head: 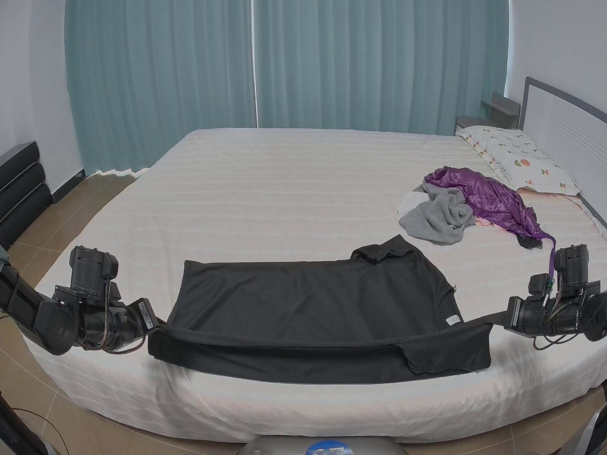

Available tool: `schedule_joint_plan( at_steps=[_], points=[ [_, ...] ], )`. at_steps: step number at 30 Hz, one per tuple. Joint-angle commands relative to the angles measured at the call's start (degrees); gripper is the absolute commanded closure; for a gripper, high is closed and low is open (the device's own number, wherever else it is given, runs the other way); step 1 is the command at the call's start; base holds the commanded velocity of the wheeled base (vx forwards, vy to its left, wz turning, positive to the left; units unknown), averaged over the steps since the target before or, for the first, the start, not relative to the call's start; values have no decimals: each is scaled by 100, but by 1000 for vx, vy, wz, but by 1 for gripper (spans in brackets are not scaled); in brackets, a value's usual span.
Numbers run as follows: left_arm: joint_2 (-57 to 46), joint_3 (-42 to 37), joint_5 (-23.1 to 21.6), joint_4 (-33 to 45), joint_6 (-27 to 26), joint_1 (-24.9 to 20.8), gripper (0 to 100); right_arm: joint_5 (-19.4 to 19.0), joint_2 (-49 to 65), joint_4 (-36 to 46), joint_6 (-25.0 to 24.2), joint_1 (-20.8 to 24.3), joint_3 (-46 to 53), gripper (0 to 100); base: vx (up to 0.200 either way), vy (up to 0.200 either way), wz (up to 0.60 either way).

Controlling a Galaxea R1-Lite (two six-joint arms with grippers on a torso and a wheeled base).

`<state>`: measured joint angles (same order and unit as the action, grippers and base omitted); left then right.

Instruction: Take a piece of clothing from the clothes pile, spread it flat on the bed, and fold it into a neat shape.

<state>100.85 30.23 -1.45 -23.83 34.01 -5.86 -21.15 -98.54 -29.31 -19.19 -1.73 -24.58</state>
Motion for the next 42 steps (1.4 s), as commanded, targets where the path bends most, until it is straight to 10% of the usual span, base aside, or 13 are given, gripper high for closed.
schedule_joint_plan(
  at_steps=[1,24,25,26,27,42],
  points=[
    [356,237,-4,1,53,-11,100,-3,-342,-5,-76,6,-214,100,0,0,0],
    [2008,1415,-57,-43,642,-46,100,94,-1906,-989,-428,120,-829,100,0,0,0],
    [2008,1415,-57,-43,642,-46,0,94,-1906,-989,-428,120,-829,100,0,0,0],
    [2044,1450,-57,-43,651,-46,0,94,-1941,-1007,-428,120,-829,100,0,0,0],
    [2061,1468,-66,-43,659,-46,0,94,-1968,-1024,-437,120,-821,0,0,0,0],
    [1015,1037,-110,-51,976,41,0,85,-1370,-1842,-1403,235,-135,0,0,0,0]
  ],
)
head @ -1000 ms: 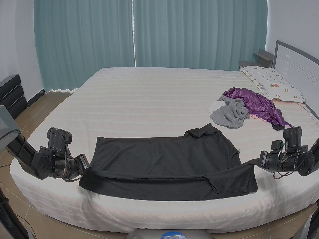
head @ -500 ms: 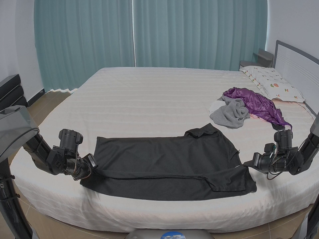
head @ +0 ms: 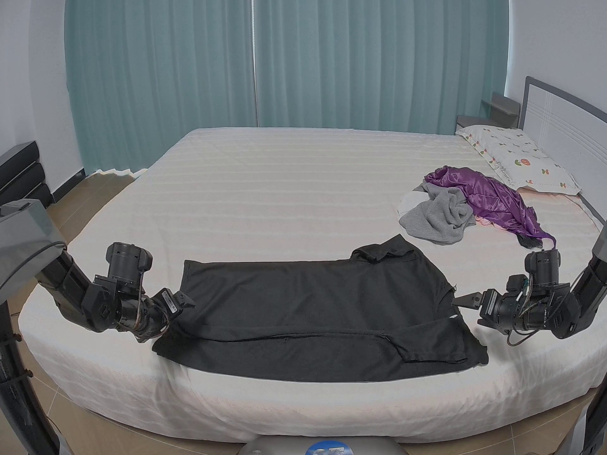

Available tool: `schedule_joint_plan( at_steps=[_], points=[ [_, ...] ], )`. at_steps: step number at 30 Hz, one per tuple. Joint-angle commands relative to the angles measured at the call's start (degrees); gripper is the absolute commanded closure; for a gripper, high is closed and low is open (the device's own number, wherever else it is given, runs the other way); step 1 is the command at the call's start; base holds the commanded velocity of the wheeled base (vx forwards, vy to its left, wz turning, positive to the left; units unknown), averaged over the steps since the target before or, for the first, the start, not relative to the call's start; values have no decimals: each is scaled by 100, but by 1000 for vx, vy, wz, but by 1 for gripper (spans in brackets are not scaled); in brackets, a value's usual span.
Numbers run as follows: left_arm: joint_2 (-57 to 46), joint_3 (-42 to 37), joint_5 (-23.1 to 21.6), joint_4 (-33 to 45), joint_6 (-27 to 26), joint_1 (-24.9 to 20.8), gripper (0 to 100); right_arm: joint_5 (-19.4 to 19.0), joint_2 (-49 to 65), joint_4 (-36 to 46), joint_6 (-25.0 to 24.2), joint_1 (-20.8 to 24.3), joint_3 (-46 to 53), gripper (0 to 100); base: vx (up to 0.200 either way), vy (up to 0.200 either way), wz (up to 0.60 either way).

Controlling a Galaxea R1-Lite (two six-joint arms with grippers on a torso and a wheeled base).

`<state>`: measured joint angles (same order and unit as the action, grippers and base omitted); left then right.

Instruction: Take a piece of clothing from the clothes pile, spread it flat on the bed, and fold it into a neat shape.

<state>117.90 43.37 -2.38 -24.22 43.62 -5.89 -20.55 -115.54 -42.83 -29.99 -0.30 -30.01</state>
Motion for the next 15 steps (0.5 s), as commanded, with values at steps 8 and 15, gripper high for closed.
schedule_joint_plan(
  at_steps=[8,15],
  points=[
    [-1049,-374,-158,-21,604,26,0,69,-21,-2705,-1343,154,1402,0,50,0,0],
    [-1023,-470,-606,-21,841,0,0,60,-592,-4049,-1800,154,1929,0,114,0,0]
  ],
)
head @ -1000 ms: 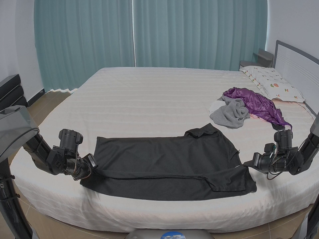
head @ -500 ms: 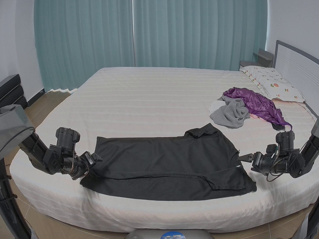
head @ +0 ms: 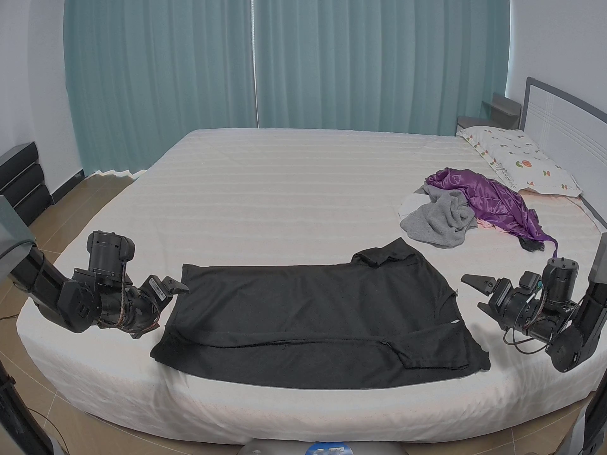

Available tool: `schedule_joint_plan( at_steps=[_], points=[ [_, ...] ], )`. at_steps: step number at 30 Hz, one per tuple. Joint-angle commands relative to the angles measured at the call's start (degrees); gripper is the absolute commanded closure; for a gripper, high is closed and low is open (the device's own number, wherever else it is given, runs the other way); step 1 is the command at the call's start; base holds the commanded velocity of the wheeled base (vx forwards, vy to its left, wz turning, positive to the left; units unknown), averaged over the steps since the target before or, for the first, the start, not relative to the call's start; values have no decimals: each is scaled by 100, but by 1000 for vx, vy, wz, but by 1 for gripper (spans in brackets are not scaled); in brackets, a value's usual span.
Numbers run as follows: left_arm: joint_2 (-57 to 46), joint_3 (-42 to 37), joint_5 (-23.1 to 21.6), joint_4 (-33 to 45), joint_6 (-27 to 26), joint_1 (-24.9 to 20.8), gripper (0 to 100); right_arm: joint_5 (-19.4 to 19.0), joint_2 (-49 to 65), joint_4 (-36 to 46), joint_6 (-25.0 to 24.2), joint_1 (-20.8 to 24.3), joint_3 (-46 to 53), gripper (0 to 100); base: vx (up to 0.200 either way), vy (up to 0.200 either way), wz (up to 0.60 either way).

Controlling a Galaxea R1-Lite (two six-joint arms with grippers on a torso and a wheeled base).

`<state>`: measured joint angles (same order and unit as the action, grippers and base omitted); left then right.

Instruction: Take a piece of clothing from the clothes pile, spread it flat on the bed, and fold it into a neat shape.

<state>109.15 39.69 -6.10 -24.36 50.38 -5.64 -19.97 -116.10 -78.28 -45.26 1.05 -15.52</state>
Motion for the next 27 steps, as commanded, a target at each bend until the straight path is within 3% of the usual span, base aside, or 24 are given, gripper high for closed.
schedule_joint_plan(
  at_steps=[1,12,17,27],
  points=[
    [-184,-128,-269,1,165,-33,0,-16,-668,-680,-290,18,550,0,0,0,0],
    [-289,-348,-305,19,174,-464,0,-51,-1072,-1146,-870,27,567,0,0,0,0],
    [-210,-436,-269,19,165,-939,0,-60,-1090,-1146,-1125,97,550,0,0,0,0],
    [317,-348,-208,36,305,-1246,0,-51,-1257,-1146,-1143,115,524,0,0,0,0]
  ],
)
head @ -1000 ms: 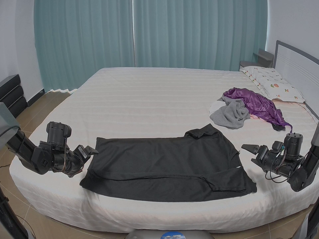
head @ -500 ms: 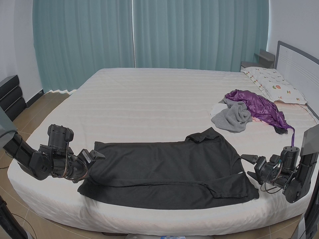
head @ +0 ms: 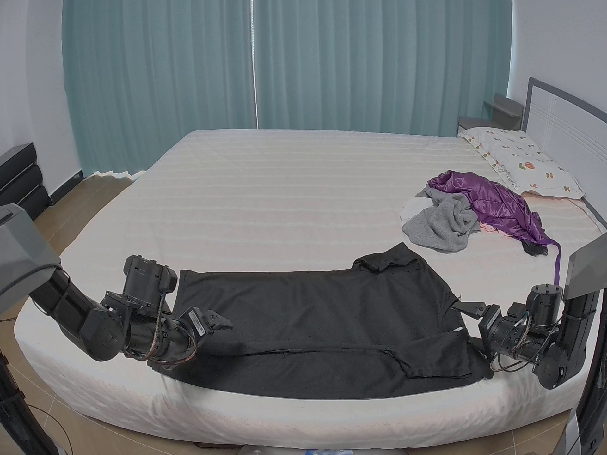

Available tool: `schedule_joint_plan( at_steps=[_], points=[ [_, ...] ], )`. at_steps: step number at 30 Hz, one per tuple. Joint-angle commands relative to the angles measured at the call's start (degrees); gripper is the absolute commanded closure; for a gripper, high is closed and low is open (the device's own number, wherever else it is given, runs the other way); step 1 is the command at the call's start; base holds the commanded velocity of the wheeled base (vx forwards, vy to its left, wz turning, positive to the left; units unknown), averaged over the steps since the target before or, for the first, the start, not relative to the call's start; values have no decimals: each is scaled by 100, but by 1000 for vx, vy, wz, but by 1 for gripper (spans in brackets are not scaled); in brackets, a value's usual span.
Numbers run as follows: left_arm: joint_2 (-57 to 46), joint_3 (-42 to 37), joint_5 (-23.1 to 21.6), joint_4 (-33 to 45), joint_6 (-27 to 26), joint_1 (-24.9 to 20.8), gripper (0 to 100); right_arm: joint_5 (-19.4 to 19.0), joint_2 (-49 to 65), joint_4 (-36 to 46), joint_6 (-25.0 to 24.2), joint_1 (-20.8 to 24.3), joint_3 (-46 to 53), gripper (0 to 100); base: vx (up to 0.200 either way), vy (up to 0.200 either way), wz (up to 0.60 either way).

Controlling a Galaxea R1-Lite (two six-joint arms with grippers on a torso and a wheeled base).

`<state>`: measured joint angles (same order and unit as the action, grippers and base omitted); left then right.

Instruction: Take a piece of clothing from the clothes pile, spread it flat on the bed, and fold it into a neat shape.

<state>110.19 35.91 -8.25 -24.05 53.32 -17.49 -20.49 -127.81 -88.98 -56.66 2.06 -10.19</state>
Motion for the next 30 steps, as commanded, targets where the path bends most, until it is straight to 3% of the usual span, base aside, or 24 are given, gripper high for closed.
schedule_joint_plan(
  at_steps=[1,7,14,30],
  points=[
    [319,65,17,23,3,-70,0,1,-87,-76,-3,14,-18,0,0,0,0],
    [539,162,69,23,3,-61,0,10,-122,-76,-3,14,-27,0,0,0,0],
    [811,707,430,-12,29,273,0,10,-122,-76,-3,14,-18,0,0,0,0],
    [1022,1515,421,-29,390,686,0,19,-122,-76,6,5,-18,0,0,0,0]
  ],
)
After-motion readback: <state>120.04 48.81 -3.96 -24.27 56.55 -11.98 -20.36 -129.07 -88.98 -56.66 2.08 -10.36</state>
